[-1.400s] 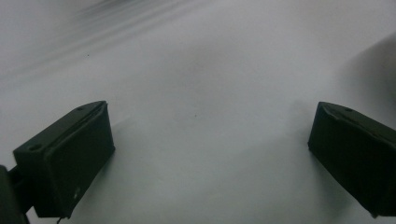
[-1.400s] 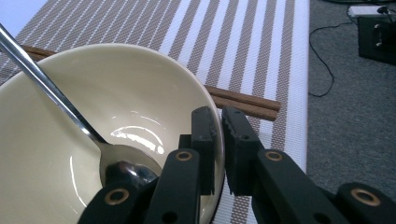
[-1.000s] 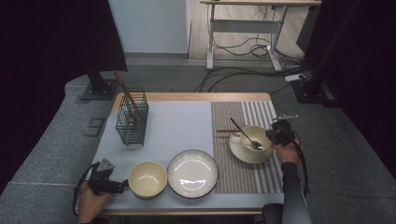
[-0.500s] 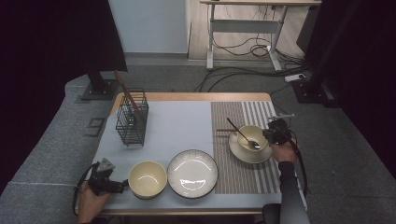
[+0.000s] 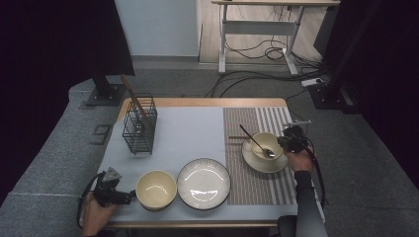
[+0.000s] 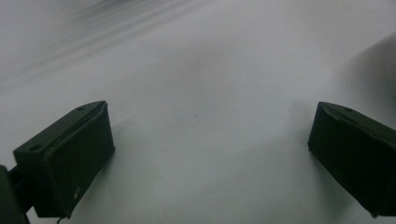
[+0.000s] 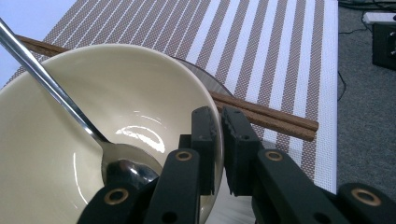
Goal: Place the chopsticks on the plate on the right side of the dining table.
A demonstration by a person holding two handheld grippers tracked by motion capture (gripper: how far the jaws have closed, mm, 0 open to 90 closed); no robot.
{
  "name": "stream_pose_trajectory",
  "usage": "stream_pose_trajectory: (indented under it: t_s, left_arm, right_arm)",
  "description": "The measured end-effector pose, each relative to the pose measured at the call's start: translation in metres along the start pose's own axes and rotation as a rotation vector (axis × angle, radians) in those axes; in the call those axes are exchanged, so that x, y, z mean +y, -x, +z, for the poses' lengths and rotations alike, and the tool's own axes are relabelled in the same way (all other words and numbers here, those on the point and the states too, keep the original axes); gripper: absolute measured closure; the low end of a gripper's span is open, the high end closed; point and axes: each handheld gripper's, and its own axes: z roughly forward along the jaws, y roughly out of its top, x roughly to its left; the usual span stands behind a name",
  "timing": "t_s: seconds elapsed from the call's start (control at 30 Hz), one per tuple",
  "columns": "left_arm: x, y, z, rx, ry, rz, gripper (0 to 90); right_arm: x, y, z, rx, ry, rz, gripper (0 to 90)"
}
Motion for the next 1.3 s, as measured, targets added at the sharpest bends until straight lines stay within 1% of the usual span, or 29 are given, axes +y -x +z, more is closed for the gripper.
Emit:
stream_pose_trajectory:
  t_s: [0.03,0.1,0.17,0.27,0.4,0.43,0.47,0.5,0.53,0.6,0.63,0.73,0.77,0.87,0.9,0.97,1.03,1.1,1.17,1.2,1.23,1.3]
  left_arm:
    - [0.0,0.0,0.0,0.0,0.0,0.0,0.0]
    - [0.0,0.0,0.0,0.0,0.0,0.0,0.0]
    - [0.0,0.0,0.0,0.0,0.0,0.001,0.0]
    - [0.0,0.0,0.0,0.0,0.0,0.001,0.1]
    - [0.0,0.0,0.0,0.001,0.0,0.001,0.1]
    - [0.0,0.0,0.0,0.001,0.0,0.002,0.1]
    - [0.0,0.0,0.0,0.001,0.0,0.002,0.2]
    - [0.0,0.0,0.0,0.002,0.0,0.003,0.2]
    - [0.0,0.0,0.0,0.002,0.0,0.003,0.2]
    - [0.0,0.0,0.0,0.002,0.0,0.003,0.2]
    - [0.0,0.0,0.0,0.002,0.0,0.003,0.2]
    - [0.0,0.0,0.0,0.002,0.001,0.003,0.3]
    - [0.0,0.0,0.0,0.002,0.0,0.003,0.3]
    - [0.0,0.0,0.0,0.002,0.001,0.004,0.3]
    - [0.0,0.0,0.0,0.002,0.001,0.004,0.3]
    - [0.0,0.0,0.0,0.002,0.001,0.003,0.4]
    - [0.0,0.0,0.0,0.002,0.001,0.003,0.3]
    - [0.0,0.0,0.0,0.002,0.001,0.003,0.4]
    - [0.0,0.0,0.0,0.002,0.001,0.003,0.3]
    - [0.0,0.0,0.0,0.002,0.001,0.003,0.3]
    - [0.0,0.0,0.0,0.002,0.001,0.003,0.4]
    - [0.0,0.0,0.0,0.002,0.002,0.002,0.4]
  right_arm:
    - [0.0,0.0,0.0,0.0,-0.001,-0.003,82.2]
    - [0.0,0.0,0.0,-0.006,0.0,-0.007,74.8]
    - [0.0,0.001,0.0,0.002,-0.001,-0.007,61.6]
    - [0.0,0.001,0.001,0.002,-0.011,-0.027,46.6]
    - [0.0,0.0,0.0,0.013,-0.011,-0.042,33.5]
    - [0.0,-0.001,-0.001,0.011,-0.012,-0.043,28.7]
    - [0.0,-0.002,-0.003,0.014,-0.013,-0.058,27.5]
    - [0.0,-0.002,-0.003,0.014,-0.013,-0.058,27.5]
    - [-0.001,-0.002,-0.005,0.015,-0.012,-0.06,26.3]
    - [-0.001,-0.002,-0.009,0.032,-0.008,-0.059,22.6]
    - [-0.002,-0.001,-0.011,0.03,-0.004,-0.062,21.6]
    - [-0.003,-0.002,-0.019,0.027,0.019,-0.055,17.4]
    - [-0.003,-0.003,-0.024,0.029,0.04,-0.058,14.9]
    - [-0.004,-0.005,-0.029,0.03,0.056,-0.064,13.7]
    - [-0.005,-0.007,-0.034,0.033,0.078,-0.07,13.2]
    - [-0.005,-0.008,-0.036,0.037,0.083,-0.074,12.4]
    - [-0.006,-0.011,-0.039,0.025,0.081,-0.075,11.6]
    - [-0.007,-0.012,-0.043,0.028,0.083,-0.086,10.7]
    - [-0.009,-0.014,-0.047,0.019,0.089,-0.091,9.5]
    - [-0.009,-0.015,-0.049,0.023,0.086,-0.095,8.8]
    - [-0.011,-0.016,-0.053,0.014,0.089,-0.105,7.4]
    - [-0.012,-0.017,-0.055,0.018,0.093,-0.109,7.3]
